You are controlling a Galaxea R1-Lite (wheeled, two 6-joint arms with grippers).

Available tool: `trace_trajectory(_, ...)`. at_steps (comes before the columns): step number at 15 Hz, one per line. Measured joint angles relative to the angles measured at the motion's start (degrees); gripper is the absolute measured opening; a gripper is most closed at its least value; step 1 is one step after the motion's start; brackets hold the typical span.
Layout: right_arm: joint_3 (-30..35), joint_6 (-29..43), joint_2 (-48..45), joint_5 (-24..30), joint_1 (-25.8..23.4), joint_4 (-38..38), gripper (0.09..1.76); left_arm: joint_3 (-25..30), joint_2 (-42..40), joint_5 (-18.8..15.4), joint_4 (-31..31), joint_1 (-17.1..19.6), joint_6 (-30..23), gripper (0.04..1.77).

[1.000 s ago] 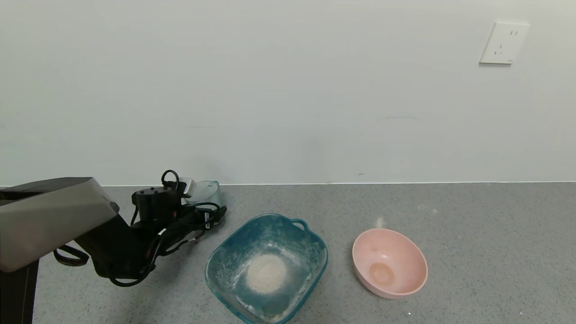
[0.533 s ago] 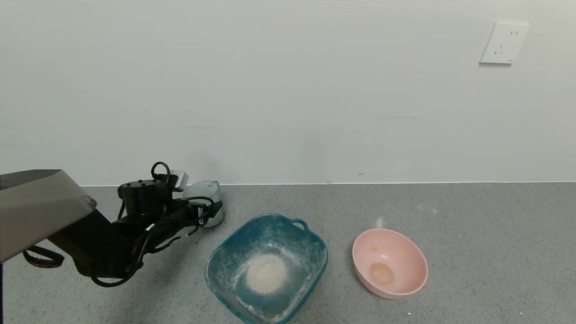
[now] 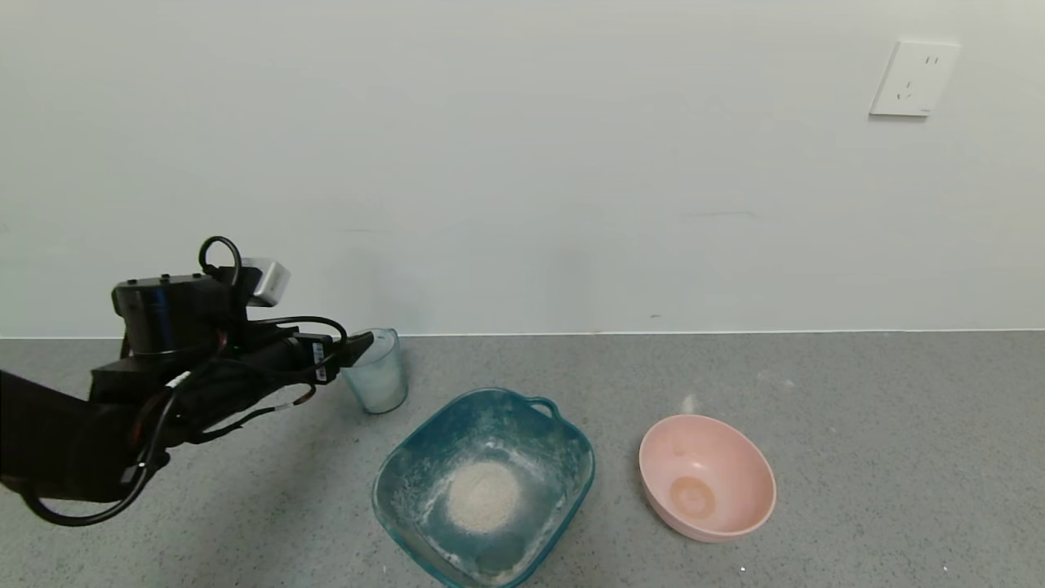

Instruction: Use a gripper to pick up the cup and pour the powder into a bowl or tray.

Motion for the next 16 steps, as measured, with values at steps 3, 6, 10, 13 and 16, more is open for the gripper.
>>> trace_trajectory(3,0.00,0.02,0.00,0.02,0.00,0.05,1.71,0.26,-10.78,0.17,7.67,0.22,0.05,1.70)
trace_trajectory(6,0.00,0.02,0.00,0.00,0.00,0.02,1.71,0.48,-21.88,0.20,15.75,0.91,0.02,1.71)
trace_trajectory(10,0.00,0.02,0.00,0.02,0.00,0.00,1.71,1.46,-37.21,-0.02,25.31,4.62,0.22,1.71)
trace_trajectory(13,0.00,0.00,0.00,0.00,0.00,0.00,1.71,1.63,-47.76,-0.13,32.87,6.44,1.07,1.71)
trace_trajectory(16,0.00,0.17,0.00,-0.05,0.00,0.05,1.71,1.60,-57.94,-0.59,40.47,6.83,1.58,1.71)
